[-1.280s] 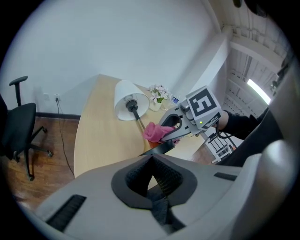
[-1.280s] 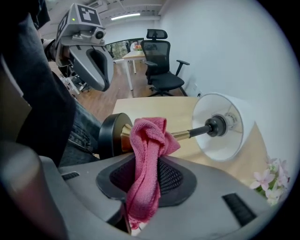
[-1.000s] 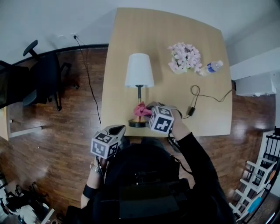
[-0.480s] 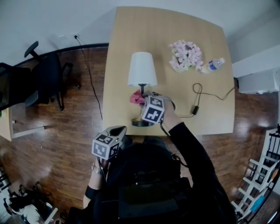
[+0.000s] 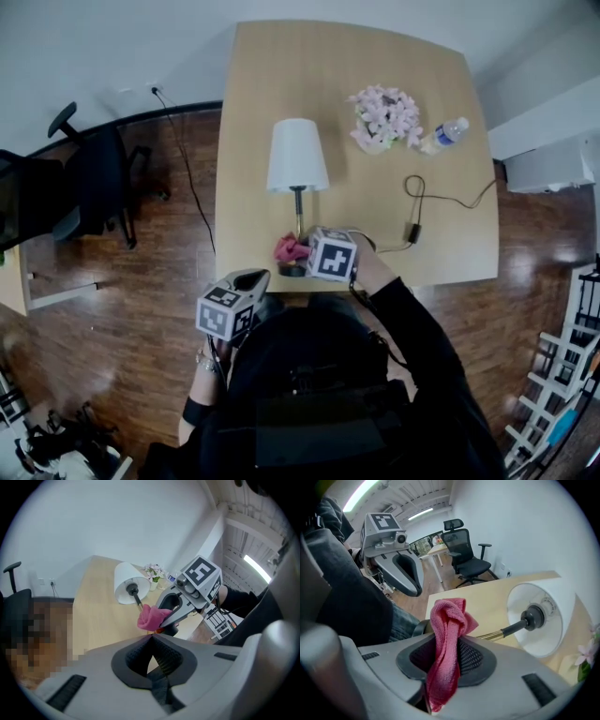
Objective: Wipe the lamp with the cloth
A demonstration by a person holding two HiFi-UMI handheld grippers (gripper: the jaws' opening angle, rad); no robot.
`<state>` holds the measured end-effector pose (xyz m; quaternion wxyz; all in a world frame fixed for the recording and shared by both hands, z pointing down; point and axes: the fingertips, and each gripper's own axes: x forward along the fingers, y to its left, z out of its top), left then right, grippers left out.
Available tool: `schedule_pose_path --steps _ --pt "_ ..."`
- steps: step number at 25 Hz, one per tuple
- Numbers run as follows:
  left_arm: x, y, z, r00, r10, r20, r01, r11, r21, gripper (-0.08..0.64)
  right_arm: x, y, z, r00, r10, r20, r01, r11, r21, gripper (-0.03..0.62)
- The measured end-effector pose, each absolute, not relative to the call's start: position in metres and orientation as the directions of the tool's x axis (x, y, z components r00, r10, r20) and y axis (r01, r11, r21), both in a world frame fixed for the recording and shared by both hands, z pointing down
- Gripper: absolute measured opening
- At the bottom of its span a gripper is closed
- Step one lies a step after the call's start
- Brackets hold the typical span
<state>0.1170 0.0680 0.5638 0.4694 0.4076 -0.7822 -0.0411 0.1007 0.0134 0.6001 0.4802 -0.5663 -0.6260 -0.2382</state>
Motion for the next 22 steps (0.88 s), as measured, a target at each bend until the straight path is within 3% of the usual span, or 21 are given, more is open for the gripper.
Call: schedule_pose_path --steps 5,9,18,19,22 --pt "0.104 0.06 0.559 -0.227 -0.674 0.703 -0.62 0.656 0.429 0.005 0.111 0.006 0.562 0.06 0.55 0.833 0.933 0.266 -0.243 0.118" --pt "0.082 0.046 0.56 -0.222 -0.666 0.712 -0.642 0.649 0.408 0.005 0.11 -0.017 0.536 -0.061 0.59 0.805 0.897 0.385 -0.215 0.118" --pt "0.01 0.016 0.596 -0.283 -0.547 0.787 -0.614 0.734 0.289 0.006 0.087 -0.101 0.553 -0.385 0.472 0.793 0.589 0.787 -0.183 0.118" --pt "0.004 0.01 0.599 -0.287 -0.548 0.786 -0.607 0.739 0.293 0.024 0.087 -0.106 0.556 -0.393 0.464 0.794 0.567 0.802 -0.188 0.118" --pt "-0.01 -0.006 0.608 -0.286 -0.55 0.785 -0.582 0.75 0.314 0.2 0.088 -0.111 0.565 -0.393 0.461 0.796 0.538 0.817 -0.207 0.118"
